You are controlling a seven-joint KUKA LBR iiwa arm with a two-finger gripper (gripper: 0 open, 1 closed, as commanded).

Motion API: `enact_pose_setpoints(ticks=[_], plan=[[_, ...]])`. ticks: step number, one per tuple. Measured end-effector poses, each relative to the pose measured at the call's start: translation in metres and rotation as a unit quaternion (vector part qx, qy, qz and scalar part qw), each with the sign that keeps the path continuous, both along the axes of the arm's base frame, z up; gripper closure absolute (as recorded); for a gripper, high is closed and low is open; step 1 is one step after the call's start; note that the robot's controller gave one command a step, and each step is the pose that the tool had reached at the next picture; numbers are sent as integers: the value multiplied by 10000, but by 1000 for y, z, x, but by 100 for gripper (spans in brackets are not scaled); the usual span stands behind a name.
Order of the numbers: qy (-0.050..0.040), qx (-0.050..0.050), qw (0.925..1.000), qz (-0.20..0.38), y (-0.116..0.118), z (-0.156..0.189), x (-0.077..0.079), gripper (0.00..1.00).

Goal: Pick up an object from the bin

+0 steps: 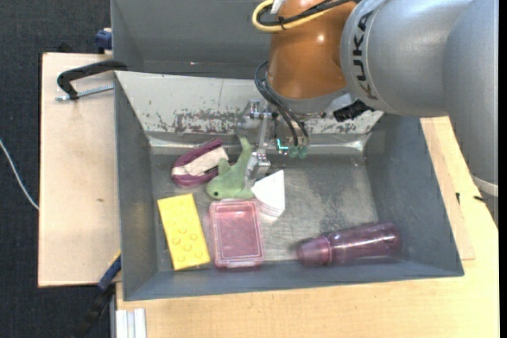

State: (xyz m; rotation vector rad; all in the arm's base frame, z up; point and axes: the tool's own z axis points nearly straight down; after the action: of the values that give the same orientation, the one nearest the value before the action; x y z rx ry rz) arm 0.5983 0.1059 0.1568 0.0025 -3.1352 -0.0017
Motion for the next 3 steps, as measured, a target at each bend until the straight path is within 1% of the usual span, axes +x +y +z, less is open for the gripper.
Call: enact_pose_setpoints(ticks=[1,2,3], plan=[[-41,5,10000,-8,0,5,2,0],[-74,7,10000,47,11,-42,-10,0],[-65,7,10000,53,12,-45,-11,100]])
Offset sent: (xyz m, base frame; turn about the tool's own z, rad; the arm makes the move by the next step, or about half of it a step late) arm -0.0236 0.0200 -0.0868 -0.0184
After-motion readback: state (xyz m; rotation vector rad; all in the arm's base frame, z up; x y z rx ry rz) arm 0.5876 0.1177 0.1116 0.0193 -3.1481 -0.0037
